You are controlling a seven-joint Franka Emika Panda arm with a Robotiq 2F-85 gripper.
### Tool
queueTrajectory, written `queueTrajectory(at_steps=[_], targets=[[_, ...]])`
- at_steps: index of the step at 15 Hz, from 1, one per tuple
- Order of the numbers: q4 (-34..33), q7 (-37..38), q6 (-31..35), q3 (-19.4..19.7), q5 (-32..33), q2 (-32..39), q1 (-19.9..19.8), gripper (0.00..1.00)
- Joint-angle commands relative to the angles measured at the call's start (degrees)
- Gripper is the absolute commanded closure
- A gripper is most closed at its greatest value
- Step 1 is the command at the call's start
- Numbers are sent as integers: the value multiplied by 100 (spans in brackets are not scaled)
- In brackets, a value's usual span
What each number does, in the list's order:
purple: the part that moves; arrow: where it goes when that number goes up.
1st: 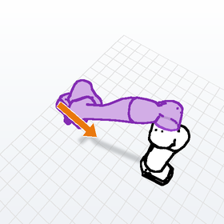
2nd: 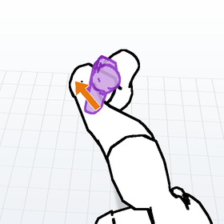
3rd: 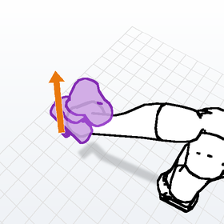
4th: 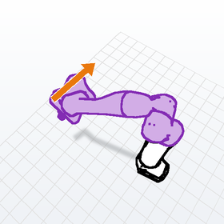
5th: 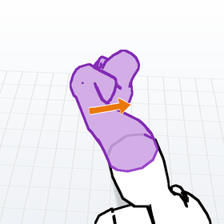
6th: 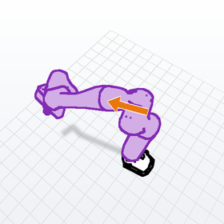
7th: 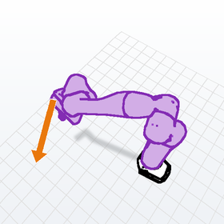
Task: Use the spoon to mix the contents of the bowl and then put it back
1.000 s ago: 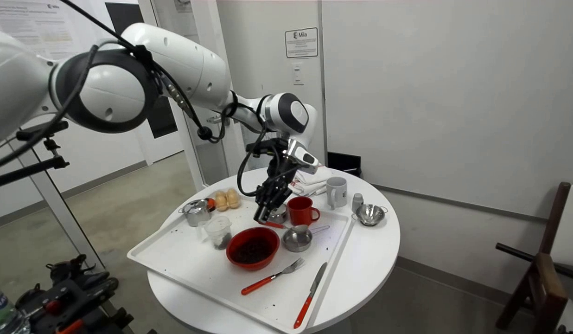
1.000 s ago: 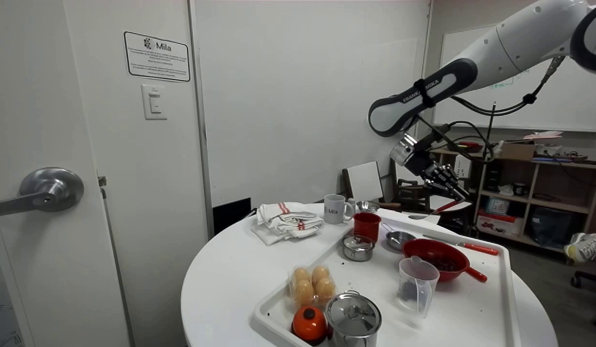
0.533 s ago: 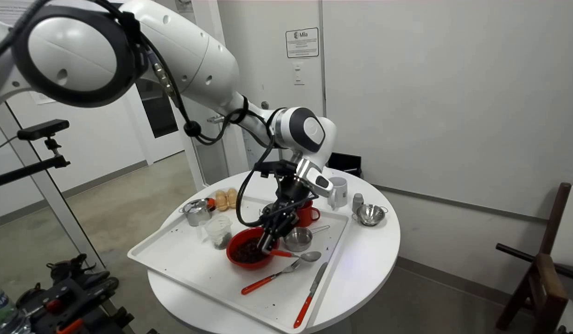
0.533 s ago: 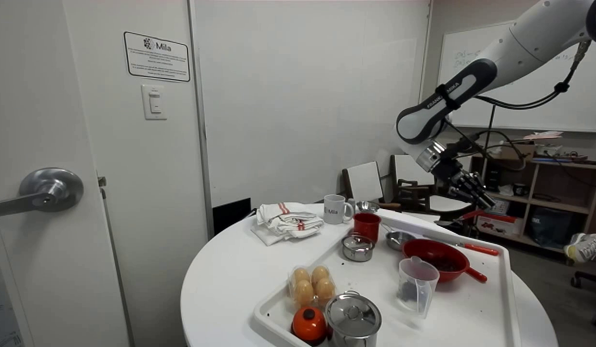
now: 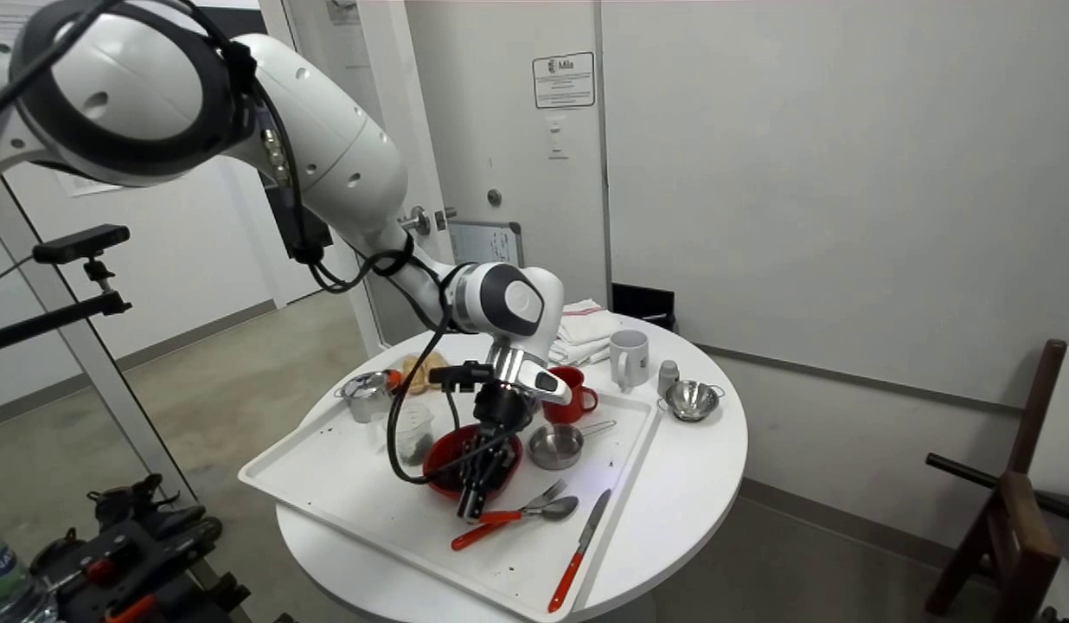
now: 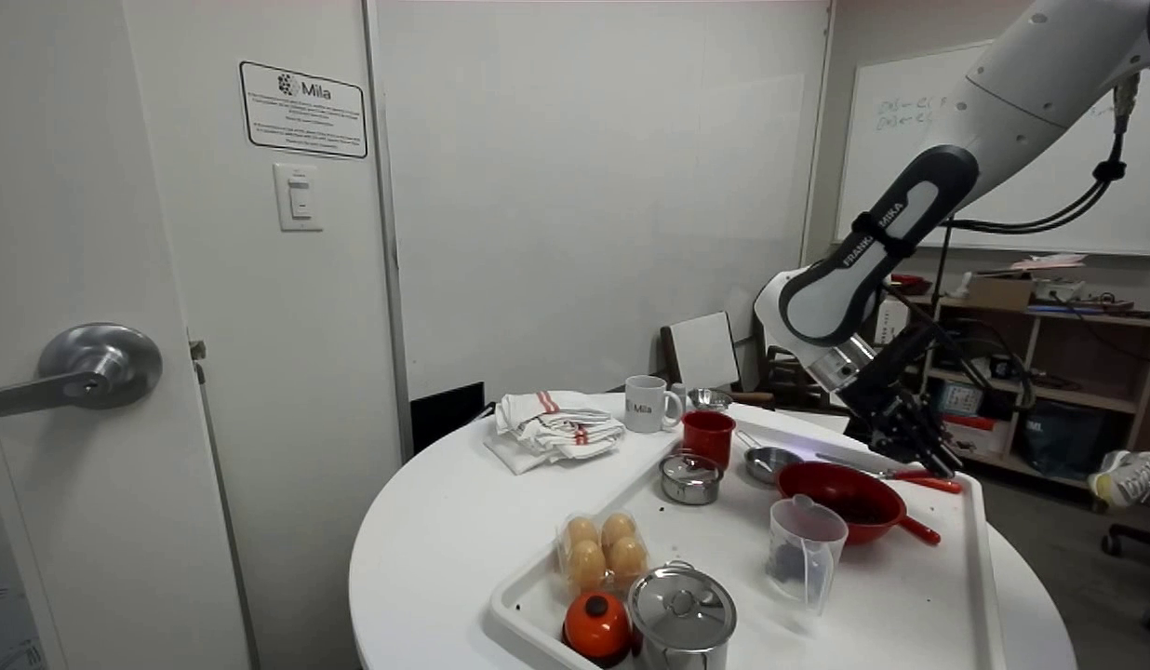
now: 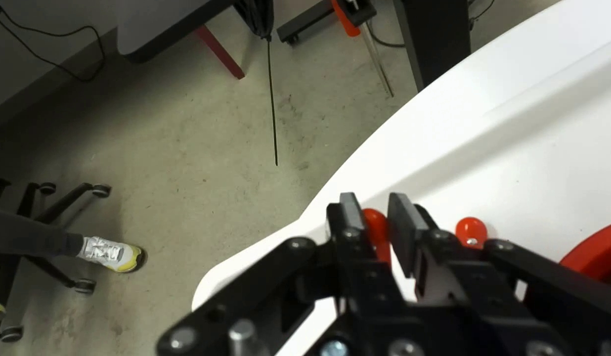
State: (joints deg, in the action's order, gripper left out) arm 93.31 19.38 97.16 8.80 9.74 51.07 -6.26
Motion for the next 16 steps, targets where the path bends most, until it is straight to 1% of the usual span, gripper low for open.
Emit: queueTrajectory(at_steps=[1, 3, 4, 5, 7, 8, 10, 11, 12, 13, 16], targets=[[638, 252, 620, 166, 47, -248, 266, 91], [735, 308, 786, 200, -20, -224, 293, 92], [753, 321, 825, 215, -59, -201, 288, 56], [777, 312, 873, 222, -91, -182, 273, 54], [819, 267, 933, 234, -136, -171, 239, 41], [828, 235, 955, 234, -162, -167, 216, 32], [860, 216, 1029, 238, -182, -175, 198, 19], [892, 201, 1076, 234, -195, -201, 190, 11], [986, 196, 1170, 228, -200, -302, 200, 4], [1075, 202, 1268, 225, -203, -409, 219, 0], [1475, 259, 1602, 231, -189, -941, 322, 0]])
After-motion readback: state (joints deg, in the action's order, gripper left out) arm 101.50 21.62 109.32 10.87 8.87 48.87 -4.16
